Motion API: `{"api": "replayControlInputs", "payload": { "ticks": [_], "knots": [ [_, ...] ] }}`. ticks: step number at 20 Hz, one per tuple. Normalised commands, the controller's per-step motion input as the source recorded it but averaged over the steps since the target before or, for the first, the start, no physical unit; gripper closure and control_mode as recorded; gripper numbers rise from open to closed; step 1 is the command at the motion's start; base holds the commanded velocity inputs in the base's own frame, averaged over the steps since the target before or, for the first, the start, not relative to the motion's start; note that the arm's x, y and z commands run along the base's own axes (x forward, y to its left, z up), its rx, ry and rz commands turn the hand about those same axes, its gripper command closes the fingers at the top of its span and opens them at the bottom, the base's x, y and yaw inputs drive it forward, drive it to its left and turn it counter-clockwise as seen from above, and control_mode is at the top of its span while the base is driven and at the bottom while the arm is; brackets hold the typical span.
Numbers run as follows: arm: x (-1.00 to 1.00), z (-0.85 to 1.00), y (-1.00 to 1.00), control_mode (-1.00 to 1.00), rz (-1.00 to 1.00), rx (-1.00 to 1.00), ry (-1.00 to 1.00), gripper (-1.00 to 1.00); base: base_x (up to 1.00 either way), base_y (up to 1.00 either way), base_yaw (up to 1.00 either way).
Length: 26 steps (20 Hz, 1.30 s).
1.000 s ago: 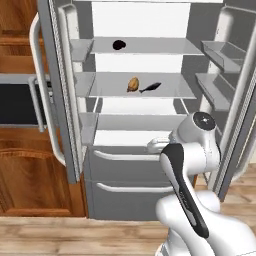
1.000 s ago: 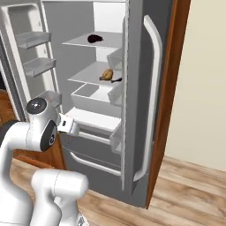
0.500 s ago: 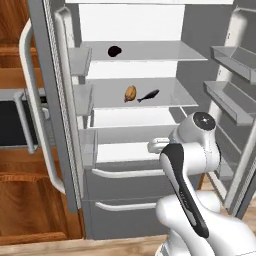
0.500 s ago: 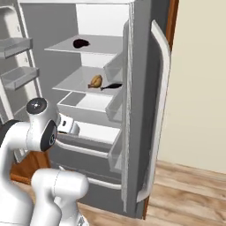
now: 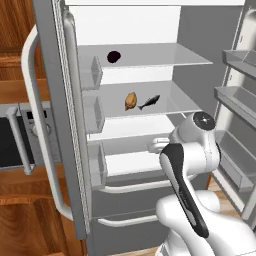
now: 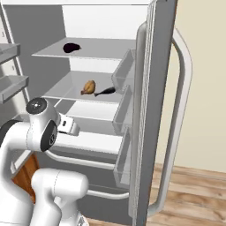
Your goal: Gather the onion and eggplant from the fridge and place them on a tray on the dining counter. Then gather the fish and chicken drumstick from the fridge and place them on the other tray.
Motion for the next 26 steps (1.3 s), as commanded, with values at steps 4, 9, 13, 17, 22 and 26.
{"api": "replayControlInputs", "payload": {
  "ticks": [4,9,13,17,22,26],
  "knots": [
    [0.00,0.00,0.00,1.00,0.00,0.00,0.00,-1.00,0.34,0.31,-0.21],
    [0.00,0.00,0.00,1.00,0.00,0.00,0.00,-1.00,0.25,0.26,-0.13],
    [0.00,0.00,0.00,1.00,0.00,0.00,0.00,-1.00,0.25,0.33,-0.03],
    [0.00,0.00,0.00,1.00,0.00,0.00,0.00,-1.00,0.25,0.32,0.00],
    [0.00,0.00,0.00,1.00,0.00,0.00,0.00,-1.00,0.30,0.24,0.03],
    [0.00,0.00,0.00,1.00,0.00,0.00,0.00,-1.00,0.27,0.23,0.07]
  ]
}}
